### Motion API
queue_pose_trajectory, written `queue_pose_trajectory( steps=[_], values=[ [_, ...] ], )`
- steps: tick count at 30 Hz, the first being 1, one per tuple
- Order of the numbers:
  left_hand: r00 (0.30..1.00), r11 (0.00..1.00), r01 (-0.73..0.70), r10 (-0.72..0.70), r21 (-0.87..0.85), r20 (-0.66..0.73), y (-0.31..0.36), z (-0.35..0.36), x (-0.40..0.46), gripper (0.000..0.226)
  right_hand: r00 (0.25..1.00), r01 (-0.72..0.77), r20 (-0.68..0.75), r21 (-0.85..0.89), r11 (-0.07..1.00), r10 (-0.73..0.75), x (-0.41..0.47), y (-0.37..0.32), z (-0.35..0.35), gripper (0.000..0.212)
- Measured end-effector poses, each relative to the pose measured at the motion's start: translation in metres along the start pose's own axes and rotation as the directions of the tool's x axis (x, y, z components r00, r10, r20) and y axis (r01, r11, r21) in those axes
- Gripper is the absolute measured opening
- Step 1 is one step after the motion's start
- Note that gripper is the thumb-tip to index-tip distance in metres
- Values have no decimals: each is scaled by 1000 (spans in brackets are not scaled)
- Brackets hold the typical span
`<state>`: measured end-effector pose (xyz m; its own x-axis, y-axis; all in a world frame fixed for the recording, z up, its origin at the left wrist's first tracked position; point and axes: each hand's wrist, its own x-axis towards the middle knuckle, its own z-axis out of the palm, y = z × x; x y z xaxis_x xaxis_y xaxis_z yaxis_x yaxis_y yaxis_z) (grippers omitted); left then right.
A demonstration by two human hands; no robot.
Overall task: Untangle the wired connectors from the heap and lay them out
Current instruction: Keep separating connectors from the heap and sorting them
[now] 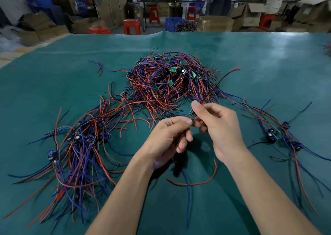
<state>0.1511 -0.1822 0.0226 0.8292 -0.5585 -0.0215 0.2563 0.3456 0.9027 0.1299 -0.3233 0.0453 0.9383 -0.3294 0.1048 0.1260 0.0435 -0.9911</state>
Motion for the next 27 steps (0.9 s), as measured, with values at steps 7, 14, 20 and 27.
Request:
queue_pose_trajectory(
  steps=[7,14,20,27],
  values=[
    [997,1000,20,-19,-11,72,6,2,-3,34,980,-192,99,246,950,172,3,-5,-2,16],
    [999,999,-1,-1,46,46,3,2,-3,22,987,-159,52,191,969,152,6,-1,-4,15],
    [999,996,-13,10,89,45,3,0,-2,21,998,-62,4,67,996,61,10,9,-9,16],
    [998,989,13,-22,148,59,3,-2,0,21,945,184,-203,-321,929,-258,28,14,-30,14]
  ],
)
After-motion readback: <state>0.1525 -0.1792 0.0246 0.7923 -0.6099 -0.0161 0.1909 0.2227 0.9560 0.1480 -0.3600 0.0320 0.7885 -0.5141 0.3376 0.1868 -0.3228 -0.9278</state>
